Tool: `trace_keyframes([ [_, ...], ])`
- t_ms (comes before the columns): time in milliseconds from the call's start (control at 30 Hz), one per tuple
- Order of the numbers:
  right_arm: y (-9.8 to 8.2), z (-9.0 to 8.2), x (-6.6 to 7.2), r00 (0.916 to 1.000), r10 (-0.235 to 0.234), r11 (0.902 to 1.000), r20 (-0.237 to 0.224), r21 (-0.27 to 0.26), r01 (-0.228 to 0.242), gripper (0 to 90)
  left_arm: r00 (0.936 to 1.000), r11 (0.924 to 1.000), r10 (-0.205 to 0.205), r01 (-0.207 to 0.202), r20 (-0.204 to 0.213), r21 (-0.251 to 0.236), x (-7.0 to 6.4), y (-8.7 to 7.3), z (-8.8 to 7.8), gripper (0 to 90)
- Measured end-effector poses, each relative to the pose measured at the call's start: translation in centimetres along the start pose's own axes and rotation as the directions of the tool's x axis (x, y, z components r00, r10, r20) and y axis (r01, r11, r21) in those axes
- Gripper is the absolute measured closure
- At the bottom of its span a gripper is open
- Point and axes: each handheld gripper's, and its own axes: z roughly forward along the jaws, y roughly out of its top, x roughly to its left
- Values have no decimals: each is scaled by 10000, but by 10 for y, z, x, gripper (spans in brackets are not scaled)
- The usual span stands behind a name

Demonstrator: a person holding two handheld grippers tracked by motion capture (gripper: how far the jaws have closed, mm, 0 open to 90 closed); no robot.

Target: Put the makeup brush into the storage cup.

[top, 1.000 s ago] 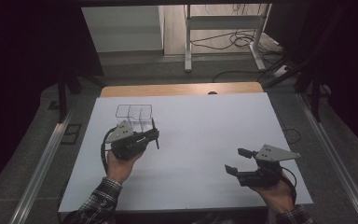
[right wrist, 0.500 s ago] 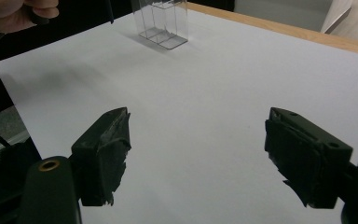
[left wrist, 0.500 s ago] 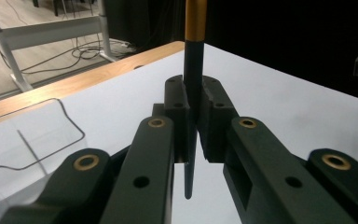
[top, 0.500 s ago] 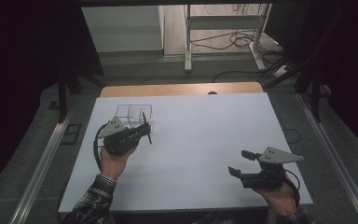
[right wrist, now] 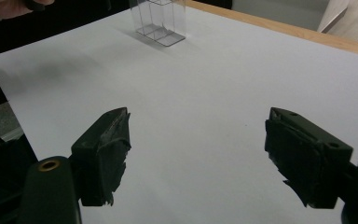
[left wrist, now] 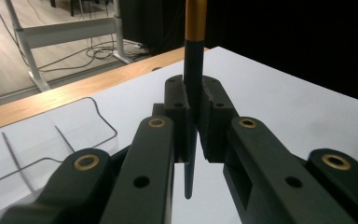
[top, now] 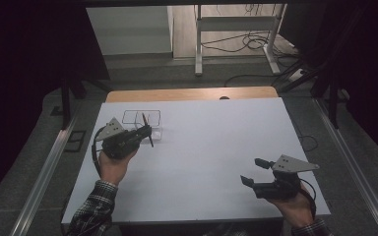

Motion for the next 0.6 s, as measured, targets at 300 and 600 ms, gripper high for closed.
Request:
trace_keyframes([
  [300, -1, 1, -1, 10000, 75, 10000, -21, -18, -75, 212, 9993, 10000, 49, -47, -370, 57, 14, 7, -4, 838],
  [600, -2, 1, -2, 9999, 107, 9999, -10, -48, -107, 198, 9974, 10000, -56, 59, -724, 39, 31, 9, -6, 838],
])
